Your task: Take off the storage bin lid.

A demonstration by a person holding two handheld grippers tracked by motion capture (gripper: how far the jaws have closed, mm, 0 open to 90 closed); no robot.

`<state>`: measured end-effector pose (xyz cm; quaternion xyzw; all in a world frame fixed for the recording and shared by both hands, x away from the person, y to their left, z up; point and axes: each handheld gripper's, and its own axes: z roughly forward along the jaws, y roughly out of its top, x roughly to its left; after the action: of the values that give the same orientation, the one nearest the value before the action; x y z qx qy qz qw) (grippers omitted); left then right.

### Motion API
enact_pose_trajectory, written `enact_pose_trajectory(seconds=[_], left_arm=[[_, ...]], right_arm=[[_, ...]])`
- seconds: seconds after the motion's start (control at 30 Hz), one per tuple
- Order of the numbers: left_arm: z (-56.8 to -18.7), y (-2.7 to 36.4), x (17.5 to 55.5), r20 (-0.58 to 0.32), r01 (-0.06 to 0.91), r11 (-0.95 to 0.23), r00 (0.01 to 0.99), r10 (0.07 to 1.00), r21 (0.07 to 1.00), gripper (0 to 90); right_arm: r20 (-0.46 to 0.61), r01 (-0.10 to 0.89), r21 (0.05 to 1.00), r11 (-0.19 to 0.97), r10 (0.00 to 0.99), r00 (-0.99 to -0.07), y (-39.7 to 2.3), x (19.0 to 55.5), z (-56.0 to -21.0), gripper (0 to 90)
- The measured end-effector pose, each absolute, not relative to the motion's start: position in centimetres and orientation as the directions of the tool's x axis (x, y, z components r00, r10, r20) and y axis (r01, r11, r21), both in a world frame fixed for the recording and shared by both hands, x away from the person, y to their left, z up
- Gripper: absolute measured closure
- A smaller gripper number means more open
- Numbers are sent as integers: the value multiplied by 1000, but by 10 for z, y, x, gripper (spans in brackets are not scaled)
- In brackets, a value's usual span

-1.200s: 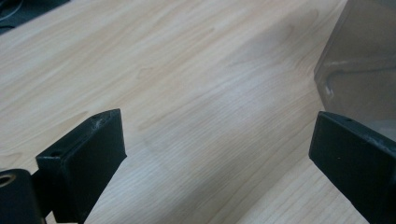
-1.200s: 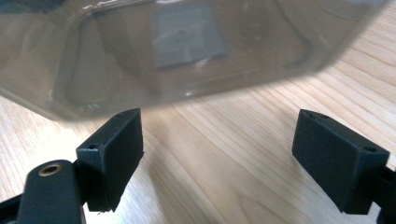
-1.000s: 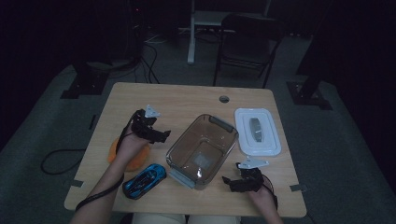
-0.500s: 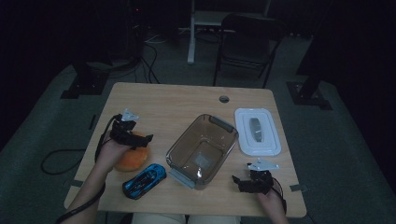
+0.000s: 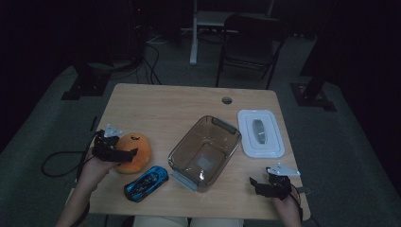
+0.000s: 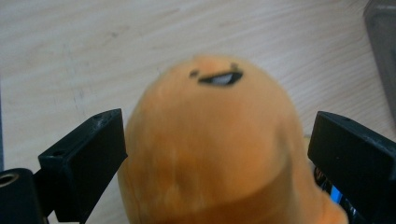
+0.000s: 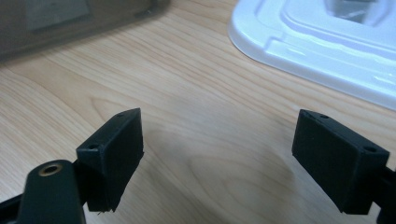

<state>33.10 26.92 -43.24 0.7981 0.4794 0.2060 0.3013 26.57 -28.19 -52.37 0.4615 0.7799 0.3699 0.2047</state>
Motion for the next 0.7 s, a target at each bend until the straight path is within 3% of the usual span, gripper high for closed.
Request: enact_pose_trajectory(seconds=[0.23,0.37,0.5,0.7], left_arm=[[-451,269,329,43,653,-366,455,889,663,48],[-460,268,332,41,675,-351,429,902,649,3],[-465,273,334,7,689,-314,409,912,653,3],[-473,273,330,28,668,-330,420,907,667,3]], right_arm=[[14,590,753,291,890,-456,-293,262,-526,161],[17,601,740,301,885,-464,-294,263,-527,160],[10,606,730,316,882,-472,-293,264,-527,149],[5,607,727,322,881,-473,-292,264,-528,134]])
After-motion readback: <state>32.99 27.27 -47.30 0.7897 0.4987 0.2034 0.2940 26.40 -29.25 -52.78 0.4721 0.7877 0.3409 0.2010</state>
